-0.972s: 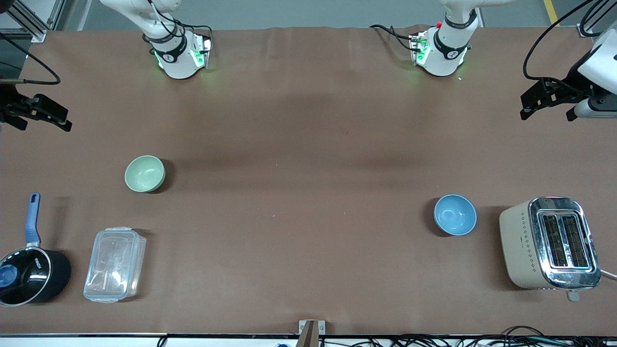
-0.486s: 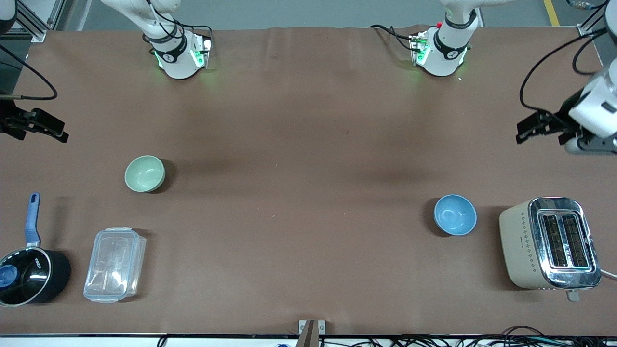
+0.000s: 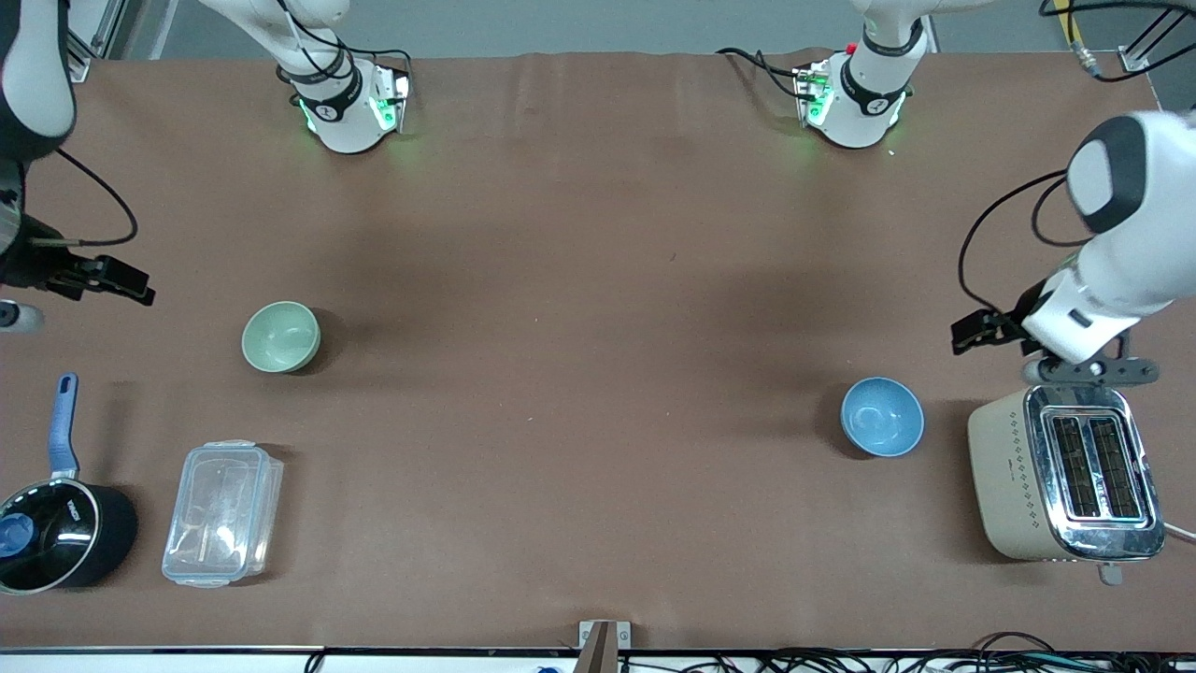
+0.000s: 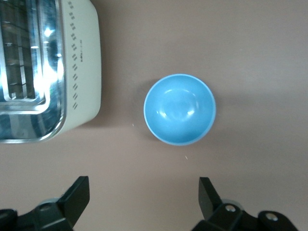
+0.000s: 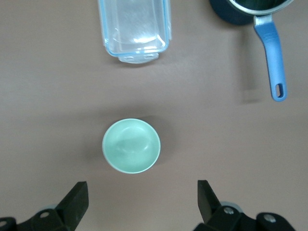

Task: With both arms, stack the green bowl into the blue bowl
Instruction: 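Grasp the green bowl with the right gripper while the left gripper grasps the blue bowl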

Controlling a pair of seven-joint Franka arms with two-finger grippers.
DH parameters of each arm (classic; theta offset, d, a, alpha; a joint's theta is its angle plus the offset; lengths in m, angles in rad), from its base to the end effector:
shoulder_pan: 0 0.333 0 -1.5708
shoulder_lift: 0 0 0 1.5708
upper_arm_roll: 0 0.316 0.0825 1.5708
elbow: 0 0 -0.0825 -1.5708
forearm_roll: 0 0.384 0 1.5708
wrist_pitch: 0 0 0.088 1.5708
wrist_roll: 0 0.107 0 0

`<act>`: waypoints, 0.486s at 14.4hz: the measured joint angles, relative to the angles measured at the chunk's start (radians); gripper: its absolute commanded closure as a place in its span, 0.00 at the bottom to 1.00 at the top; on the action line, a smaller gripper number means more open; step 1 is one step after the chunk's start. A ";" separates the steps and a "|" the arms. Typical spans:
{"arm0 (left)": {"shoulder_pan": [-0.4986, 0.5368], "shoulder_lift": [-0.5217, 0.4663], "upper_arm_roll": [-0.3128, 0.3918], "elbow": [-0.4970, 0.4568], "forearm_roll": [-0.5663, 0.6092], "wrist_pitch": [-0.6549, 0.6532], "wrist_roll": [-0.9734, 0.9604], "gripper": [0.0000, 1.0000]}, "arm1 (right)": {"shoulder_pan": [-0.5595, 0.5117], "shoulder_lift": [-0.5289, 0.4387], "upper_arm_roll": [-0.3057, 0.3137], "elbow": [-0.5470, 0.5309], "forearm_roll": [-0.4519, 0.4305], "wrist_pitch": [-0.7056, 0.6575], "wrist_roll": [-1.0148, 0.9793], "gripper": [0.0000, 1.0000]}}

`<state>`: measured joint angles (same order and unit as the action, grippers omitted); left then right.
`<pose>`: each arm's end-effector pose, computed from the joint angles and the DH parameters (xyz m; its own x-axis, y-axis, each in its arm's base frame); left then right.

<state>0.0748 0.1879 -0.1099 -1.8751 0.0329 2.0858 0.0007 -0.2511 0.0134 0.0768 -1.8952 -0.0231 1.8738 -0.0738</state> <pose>0.6076 -0.0168 0.4149 0.9985 -0.0496 0.0240 -0.0494 -0.9987 -0.0085 0.5518 -0.0991 0.4885 0.9950 -0.0933 -0.0363 -0.0927 -0.9955 0.0181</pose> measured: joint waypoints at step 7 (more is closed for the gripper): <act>0.019 0.211 0.002 -0.025 0.058 0.263 -0.002 0.10 | -0.014 0.011 0.004 -0.309 0.000 0.346 -0.008 0.03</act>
<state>0.0943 0.3988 -0.1082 -1.9004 0.0912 2.3491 -0.0015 -0.2654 0.0248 0.0808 -2.2043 -0.0231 2.2195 -0.0820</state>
